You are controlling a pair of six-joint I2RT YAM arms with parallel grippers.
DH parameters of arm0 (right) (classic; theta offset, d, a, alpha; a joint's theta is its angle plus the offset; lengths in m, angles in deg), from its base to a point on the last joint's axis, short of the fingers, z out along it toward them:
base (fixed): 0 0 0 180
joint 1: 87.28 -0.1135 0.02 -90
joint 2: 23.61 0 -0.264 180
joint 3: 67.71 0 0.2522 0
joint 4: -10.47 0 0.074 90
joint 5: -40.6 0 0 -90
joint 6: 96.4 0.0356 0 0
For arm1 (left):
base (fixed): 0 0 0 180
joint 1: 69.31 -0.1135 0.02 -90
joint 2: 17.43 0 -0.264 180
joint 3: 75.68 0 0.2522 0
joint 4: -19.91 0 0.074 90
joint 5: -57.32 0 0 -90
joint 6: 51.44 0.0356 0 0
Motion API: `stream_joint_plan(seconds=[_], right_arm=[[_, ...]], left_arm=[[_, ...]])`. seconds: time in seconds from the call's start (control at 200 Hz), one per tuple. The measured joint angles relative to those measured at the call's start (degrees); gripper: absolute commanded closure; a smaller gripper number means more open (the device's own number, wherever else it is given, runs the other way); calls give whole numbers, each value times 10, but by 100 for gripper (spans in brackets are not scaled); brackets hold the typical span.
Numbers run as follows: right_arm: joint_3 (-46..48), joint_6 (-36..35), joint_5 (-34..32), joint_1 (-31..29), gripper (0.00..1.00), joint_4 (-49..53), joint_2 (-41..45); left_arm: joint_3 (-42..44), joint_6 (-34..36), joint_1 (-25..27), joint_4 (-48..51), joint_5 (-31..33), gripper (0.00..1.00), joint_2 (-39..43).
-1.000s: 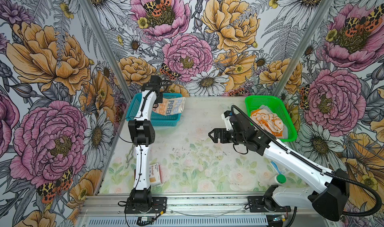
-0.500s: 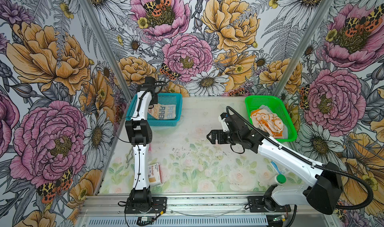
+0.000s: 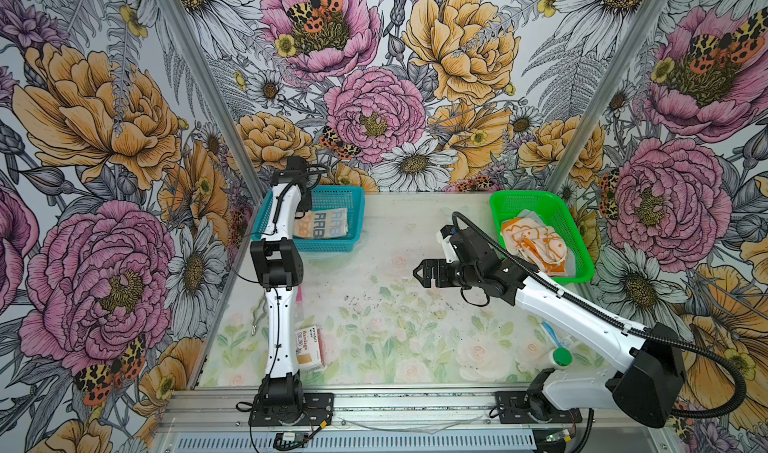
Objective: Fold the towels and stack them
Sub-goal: 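Release the towel and withdraw the left gripper while the right reaches into the green basket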
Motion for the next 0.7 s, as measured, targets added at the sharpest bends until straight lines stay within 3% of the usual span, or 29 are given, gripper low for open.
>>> stream_joint_plan(seconds=[0.27,0.485,0.58,0.7], right_arm=[[0,0,6,3,1,0,-28],[0,-4,15,3,1,-1,-41],[2,-11,10,3,1,-2,-32],[13,-19,4,13,1,-2,7]], left_arm=[[-17,-14,3,0,5,37,-2],[17,-39,25,-1,-87,36,7],[46,-46,46,1,-116,25,22],[73,-48,79,4,-137,19,68]])
